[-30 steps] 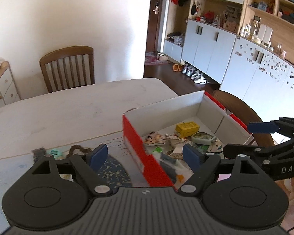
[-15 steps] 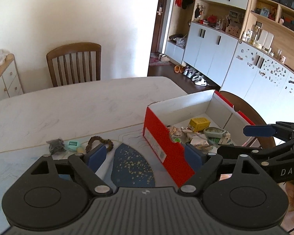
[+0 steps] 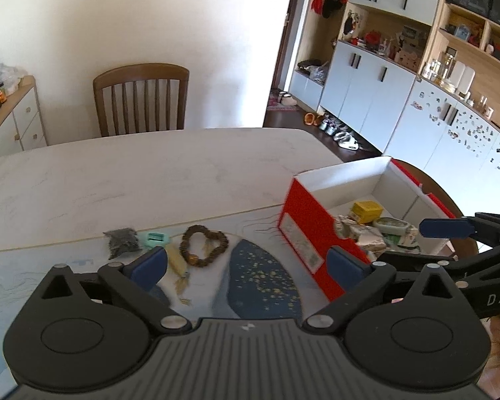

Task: Organize objects
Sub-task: 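Move both grippers back toward the bracelet and small items on the table, then grasp the dark plastic bag with the left gripper while the right grasps the brown bracelet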

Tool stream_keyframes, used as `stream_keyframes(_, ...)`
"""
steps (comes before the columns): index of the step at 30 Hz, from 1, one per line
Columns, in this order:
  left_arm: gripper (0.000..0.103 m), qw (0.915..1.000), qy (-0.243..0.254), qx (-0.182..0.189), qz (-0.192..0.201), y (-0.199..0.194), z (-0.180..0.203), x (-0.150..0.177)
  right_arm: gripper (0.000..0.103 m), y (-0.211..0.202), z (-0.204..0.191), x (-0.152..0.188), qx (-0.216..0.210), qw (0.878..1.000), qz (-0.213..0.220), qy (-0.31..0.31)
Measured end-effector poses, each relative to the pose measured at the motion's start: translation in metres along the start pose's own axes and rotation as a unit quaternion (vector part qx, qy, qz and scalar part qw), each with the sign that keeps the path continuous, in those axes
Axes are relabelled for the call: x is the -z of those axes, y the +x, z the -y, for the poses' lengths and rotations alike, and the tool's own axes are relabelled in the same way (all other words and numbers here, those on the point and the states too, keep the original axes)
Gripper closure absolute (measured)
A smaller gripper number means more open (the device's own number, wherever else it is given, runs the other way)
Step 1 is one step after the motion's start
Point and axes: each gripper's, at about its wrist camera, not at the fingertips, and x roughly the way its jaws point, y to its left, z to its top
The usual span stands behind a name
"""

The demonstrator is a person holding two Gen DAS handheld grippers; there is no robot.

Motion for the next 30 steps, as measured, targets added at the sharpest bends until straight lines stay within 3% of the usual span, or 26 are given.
stream_keyframes(8,0.0,0.9999,-0.004,-0.014,-0.001,0.017,-0.036,0.004,0.005,0.027,-0.017,-0.007,0.002,1.0,-0.016,-0.007)
stream_keyframes(13,0.0,0.9989,0.024,-0.036,0.02,0.026,-0.054,0.007,0.005,0.041,-0.026,-0.014,-0.006,1.0,-0.018,-0.013)
stream_keyframes(25,0.0,0.9995,0.011,-0.029,-0.005,0.064,-0.11,0.013,0.005,0.094,-0.036,-0.024,0.007,0.998,-0.052,-0.028)
stream_keyframes(30,0.0,0.9988,0.017,-0.045,-0.008,0.083,-0.123,0.016,0.005,0.118,-0.042,-0.026,0.015,0.997,-0.07,-0.041)
